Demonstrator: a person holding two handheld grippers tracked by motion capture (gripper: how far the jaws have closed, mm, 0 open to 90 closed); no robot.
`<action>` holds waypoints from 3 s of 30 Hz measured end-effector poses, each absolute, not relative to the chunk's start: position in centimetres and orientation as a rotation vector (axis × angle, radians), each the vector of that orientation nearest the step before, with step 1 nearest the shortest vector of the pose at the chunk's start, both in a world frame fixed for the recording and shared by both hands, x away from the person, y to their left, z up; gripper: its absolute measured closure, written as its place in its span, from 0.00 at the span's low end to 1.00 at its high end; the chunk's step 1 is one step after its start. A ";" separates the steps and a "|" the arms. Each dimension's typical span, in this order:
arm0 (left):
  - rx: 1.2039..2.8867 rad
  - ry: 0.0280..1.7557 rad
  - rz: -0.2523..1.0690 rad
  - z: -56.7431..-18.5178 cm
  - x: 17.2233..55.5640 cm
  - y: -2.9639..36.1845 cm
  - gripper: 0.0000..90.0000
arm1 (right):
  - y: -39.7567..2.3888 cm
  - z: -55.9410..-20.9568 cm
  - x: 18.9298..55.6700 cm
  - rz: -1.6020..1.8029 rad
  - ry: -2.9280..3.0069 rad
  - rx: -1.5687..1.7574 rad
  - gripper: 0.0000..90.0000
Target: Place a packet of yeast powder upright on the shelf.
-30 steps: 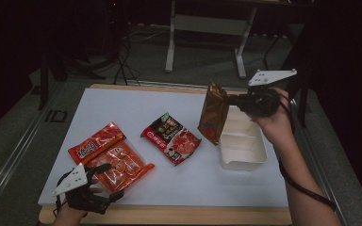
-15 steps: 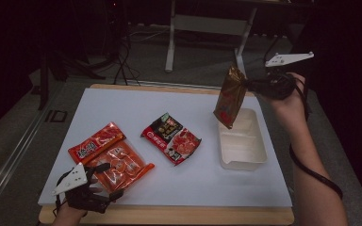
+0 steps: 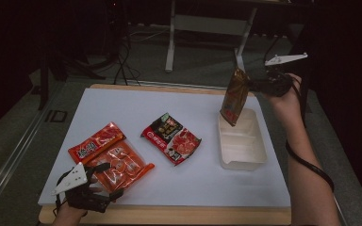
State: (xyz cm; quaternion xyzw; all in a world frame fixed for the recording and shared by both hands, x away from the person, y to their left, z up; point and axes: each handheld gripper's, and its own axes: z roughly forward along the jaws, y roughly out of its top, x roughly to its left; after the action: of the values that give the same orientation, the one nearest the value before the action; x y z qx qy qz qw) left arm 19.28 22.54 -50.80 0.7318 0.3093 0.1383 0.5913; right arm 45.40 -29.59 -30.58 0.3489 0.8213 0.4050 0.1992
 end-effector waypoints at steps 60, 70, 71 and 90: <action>1.713 0.718 0.307 -50.9 19.3 22.4 0.01 | -30.7 -37.7 50.9 1.150 2.183 0.948 0.98; 1.714 0.717 0.309 -50.8 19.2 22.4 0.01 | -32.0 -40.8 50.6 1.133 2.201 1.045 0.98; 1.716 0.715 0.309 -50.8 19.2 22.4 0.01 | -32.0 -41.1 50.5 1.134 2.204 1.052 0.98; 1.725 0.710 0.300 -50.9 19.3 22.3 0.01 | -33.4 -39.2 48.6 1.194 2.094 1.150 0.58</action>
State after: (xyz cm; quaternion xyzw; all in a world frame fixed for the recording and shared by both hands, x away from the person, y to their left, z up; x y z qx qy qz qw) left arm 19.25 22.31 -50.88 0.7397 0.3047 0.1285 0.5860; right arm 48.64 -33.40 -39.23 0.4186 0.7625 0.4347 0.2332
